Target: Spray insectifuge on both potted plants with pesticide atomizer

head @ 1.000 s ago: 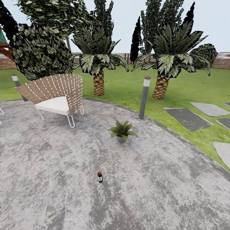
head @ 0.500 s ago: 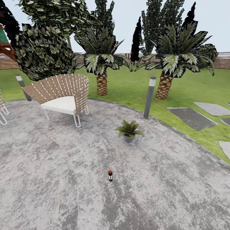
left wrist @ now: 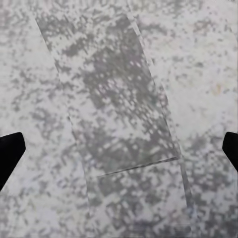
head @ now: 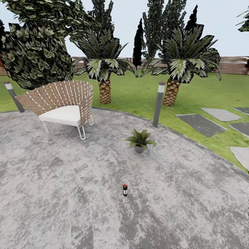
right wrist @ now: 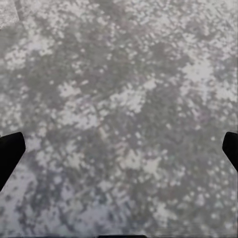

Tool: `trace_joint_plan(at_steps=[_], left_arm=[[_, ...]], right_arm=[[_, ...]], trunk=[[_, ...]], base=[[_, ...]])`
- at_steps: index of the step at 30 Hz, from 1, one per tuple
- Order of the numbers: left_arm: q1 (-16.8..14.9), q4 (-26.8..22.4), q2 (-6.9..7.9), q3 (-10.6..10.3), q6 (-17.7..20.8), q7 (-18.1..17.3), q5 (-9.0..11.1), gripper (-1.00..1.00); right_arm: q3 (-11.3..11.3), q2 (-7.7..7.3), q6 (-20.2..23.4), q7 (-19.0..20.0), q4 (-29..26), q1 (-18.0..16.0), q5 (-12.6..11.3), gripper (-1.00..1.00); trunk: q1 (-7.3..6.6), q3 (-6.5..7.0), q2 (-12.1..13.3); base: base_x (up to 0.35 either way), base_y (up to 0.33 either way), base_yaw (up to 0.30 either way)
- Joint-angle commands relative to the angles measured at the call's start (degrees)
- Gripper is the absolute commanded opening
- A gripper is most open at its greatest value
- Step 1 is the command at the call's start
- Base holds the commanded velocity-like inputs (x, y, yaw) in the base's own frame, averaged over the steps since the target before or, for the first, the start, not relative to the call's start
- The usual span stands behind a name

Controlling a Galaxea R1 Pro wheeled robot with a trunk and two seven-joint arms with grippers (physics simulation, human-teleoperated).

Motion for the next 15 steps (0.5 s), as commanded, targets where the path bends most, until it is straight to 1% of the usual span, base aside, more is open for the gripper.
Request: trace_joint_plan(at_steps=[1, 10, 15], left_arm=[[0.0, 0.0, -0.01, 0.0, -0.2, 0.0, 0.0, 1.00], [0.0, 0.1, -0.01, 0.0, -0.2, 0.0, 0.0, 1.00], [0.0, 0.1, -0.01, 0.0, -0.2, 0.0, 0.0, 1.00]], right_arm=[[0.0, 0.00, -0.2, 0.0, 0.0, 0.0, 0.0, 1.00], [0.0, 0.00, -0.2, 0.0, 0.1, 0.0, 0.0, 1.00], [0.0, 0.00, -0.2, 0.0, 0.1, 0.0, 0.0, 1.00]], trunk=[[-0.01, -0.05, 0.0], [-0.01, -0.05, 0.0], [-0.01, -0.05, 0.0]], base=[[0.000, 0.310, -0.232], [-0.001, 0.310, -0.234], [-0.063, 0.310, -0.234]])
